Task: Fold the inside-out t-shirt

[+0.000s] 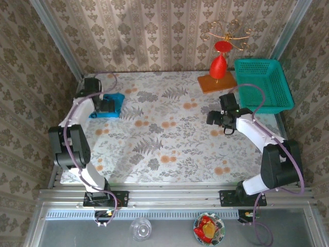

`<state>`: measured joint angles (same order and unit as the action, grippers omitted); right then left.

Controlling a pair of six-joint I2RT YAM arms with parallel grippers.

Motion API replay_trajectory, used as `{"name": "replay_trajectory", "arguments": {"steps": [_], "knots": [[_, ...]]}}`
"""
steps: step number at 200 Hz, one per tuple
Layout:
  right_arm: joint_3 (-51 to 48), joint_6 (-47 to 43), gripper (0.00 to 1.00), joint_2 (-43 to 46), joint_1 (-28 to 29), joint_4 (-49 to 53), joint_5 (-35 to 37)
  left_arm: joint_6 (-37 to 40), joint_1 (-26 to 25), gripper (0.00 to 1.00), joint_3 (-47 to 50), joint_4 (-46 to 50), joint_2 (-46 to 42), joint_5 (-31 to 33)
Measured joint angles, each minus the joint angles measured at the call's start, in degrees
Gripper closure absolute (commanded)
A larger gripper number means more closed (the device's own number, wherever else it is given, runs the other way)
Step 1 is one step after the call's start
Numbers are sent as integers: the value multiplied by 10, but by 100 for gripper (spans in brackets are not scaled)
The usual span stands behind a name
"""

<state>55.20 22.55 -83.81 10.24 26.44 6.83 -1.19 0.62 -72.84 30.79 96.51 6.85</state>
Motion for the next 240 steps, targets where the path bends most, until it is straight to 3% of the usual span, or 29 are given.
{"name": "replay_trajectory", "arguments": {"steps": [50, 87, 135, 167, 197, 240], "knots": [[-105, -83, 2, 21, -8, -182, 68, -17, -50, 0, 288, -239, -124, 54], [-170, -157, 0, 22, -12, -353, 89, 17, -54, 0, 435, -452, -161, 42], [-301, -213, 0, 13, -35, -594, 86, 24, 5, 0, 462, -655, -129, -54], [-330, -213, 0, -30, -68, -690, 46, 24, 17, 0, 511, -789, -83, -100], [-328, -211, 0, -37, -86, -714, 12, 30, 13, 0, 521, -806, -69, -125], [-327, -209, 0, -37, -88, -729, -9, 51, -27, 0, 519, -832, -69, -82]]}}
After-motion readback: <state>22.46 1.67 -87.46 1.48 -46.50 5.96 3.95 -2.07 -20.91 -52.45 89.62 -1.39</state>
